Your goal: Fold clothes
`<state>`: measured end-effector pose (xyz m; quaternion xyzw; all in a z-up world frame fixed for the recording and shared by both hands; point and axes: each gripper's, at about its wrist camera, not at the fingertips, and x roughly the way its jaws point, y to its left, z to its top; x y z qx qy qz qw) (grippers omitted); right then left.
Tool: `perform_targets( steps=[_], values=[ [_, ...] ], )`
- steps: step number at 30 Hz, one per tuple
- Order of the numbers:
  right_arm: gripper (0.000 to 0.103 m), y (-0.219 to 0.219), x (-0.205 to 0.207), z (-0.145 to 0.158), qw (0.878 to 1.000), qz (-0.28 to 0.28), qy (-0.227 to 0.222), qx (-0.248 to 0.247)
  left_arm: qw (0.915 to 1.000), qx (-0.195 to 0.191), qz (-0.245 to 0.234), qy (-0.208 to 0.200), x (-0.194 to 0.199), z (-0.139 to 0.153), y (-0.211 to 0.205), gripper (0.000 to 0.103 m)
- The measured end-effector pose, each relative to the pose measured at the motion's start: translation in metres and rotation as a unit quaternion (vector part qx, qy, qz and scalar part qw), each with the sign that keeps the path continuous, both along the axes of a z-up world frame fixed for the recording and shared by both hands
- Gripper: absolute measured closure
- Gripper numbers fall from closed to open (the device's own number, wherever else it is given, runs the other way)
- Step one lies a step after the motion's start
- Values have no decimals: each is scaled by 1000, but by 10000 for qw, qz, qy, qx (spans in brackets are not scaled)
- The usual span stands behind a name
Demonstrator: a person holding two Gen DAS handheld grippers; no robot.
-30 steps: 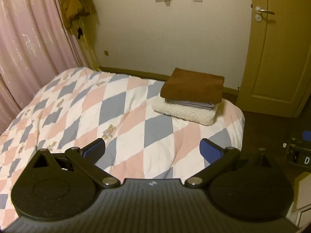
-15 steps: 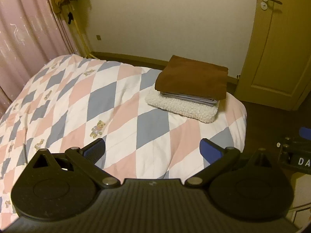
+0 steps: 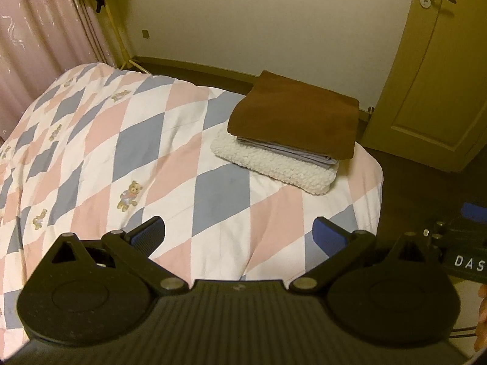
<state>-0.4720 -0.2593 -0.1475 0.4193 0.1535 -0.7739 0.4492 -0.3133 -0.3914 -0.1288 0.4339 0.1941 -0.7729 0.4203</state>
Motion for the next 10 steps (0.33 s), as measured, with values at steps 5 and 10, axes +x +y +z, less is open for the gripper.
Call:
perform_targets(
  steps=[5, 10],
  values=[
    [0, -9, -22, -2, 10000, -26, -1, 30, 10000, 10, 20, -17, -20, -2, -8, 1],
    [0, -18, -46, -4, 10000, -29, -6, 67, 10000, -63, 48, 60, -37, -2, -14, 1]
  ],
)
